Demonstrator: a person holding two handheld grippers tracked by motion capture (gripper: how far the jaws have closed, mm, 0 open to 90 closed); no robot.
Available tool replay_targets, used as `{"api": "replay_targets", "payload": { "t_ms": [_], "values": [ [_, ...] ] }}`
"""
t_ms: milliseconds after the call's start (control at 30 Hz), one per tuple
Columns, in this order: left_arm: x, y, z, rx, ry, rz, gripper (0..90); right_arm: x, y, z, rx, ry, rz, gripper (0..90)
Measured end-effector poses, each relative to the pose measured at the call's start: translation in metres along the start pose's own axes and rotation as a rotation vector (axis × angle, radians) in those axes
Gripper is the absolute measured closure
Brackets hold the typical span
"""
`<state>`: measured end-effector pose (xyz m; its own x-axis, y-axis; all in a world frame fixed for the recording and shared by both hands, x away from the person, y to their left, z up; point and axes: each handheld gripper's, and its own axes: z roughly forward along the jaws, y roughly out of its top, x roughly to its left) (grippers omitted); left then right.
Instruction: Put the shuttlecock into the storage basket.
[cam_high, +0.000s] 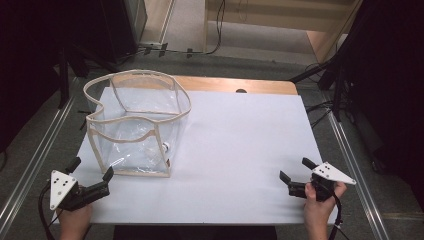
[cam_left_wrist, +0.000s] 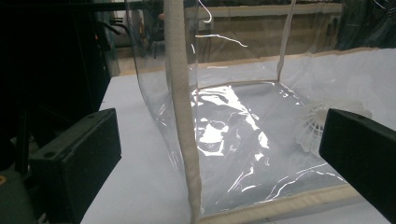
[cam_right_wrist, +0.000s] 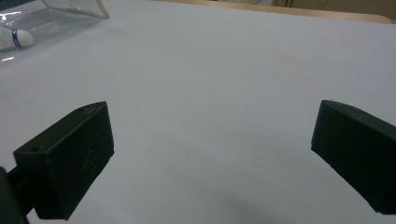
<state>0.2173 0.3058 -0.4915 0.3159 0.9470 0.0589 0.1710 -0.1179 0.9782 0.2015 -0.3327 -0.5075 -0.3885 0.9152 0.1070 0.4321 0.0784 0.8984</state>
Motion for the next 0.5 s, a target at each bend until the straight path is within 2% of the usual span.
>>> {"api": "replay_targets", "payload": {
  "t_ms": [500],
  "values": [
    [0.0005, 0.0001, 0.0000, -0.001, -0.003, -0.001, 0.0, -0.0095, -0.0088, -0.0085, -0.013, -0.005, 0.013, 0.0]
  ]
}}
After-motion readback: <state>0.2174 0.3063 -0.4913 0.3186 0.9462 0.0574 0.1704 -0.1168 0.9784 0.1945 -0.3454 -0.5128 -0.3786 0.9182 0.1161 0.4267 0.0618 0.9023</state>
